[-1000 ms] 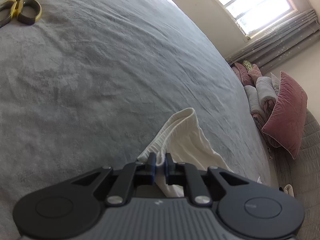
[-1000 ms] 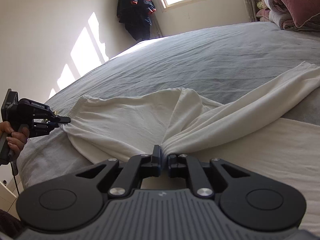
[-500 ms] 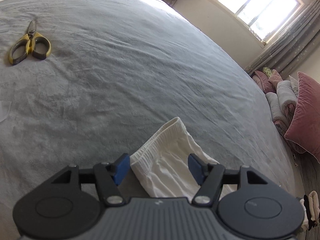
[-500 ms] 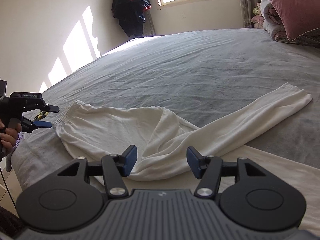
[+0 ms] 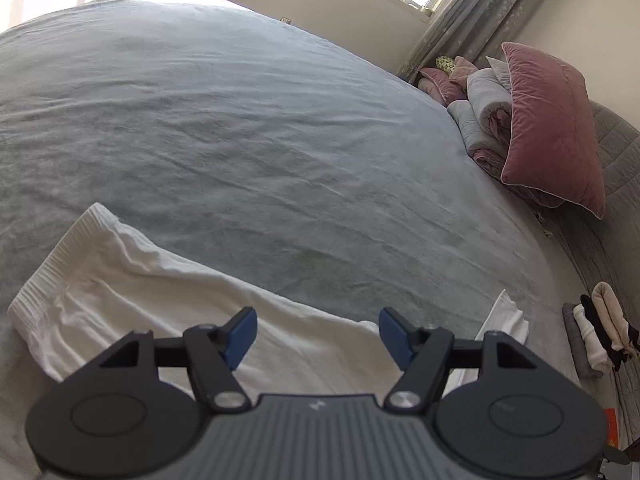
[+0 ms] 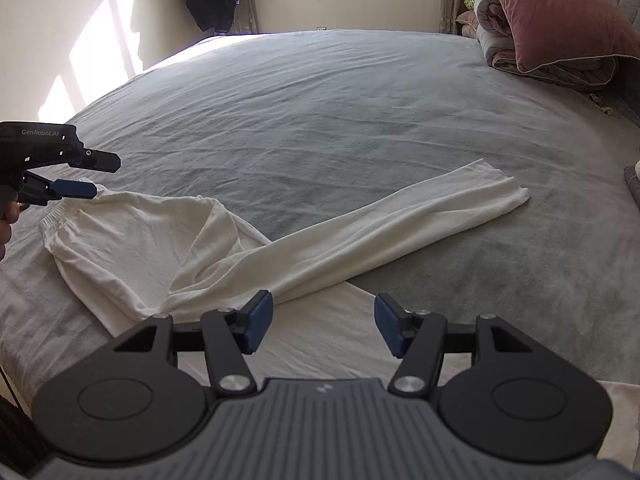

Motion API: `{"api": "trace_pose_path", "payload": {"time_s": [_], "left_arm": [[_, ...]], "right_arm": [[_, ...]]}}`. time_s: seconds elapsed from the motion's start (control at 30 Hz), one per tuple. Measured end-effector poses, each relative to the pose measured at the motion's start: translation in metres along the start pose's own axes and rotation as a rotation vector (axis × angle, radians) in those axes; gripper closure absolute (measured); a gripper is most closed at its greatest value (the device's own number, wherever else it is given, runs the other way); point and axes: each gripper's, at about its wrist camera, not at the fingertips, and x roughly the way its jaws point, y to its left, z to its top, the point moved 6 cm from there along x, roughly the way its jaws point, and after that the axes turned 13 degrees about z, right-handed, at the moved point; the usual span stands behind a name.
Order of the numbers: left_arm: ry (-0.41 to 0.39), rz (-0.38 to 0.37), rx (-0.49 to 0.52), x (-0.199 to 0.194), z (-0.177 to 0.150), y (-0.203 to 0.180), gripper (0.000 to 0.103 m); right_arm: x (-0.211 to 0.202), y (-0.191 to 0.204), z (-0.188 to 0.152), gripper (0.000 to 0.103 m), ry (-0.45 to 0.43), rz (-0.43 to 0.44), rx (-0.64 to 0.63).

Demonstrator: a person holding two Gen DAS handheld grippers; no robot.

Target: Fold clothes

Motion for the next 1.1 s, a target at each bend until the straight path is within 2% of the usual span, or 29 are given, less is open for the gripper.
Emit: {"api": "trace_pose_path", "payload": {"time_s": [0.27,0.47,0.77,0.97,1.03,1.1], "left_arm": [[0.018,-0.051,0.137,0.021,-0.016,-0.081,0.034],[-0.002,-0.065,0.223,0.038,-0.033,-0.124,0.037],[-0.005,-0.131,0.242,0.059,-0.048,-0.162,0.054],[-0.015,-0.144,0.281,0.075,-0.063,-0.181,0.06],[-0.018,-0.15,0.3,0.079,-0.068,-0.186,0.064],[-0.027,-0.143,0.326,0.082,-0.074,-0.19,0.073]], "right_arm": [[-0.002,-0.025,0.012,0.038,0.032,-0.054,-0.059],[0.003,-0.053,0.015,0.037,0.034,-0.105,-0.049],[0.009,-0.087,0.021,0.035,0.039,-0.152,-0.025],[0.009,-0.104,0.019,0.035,0.072,-0.197,-0.028],[0.007,-0.109,0.017,0.035,0.083,-0.209,-0.027],[0.005,-0.115,0.016,0.035,0.087,-0.22,-0.019]]}}
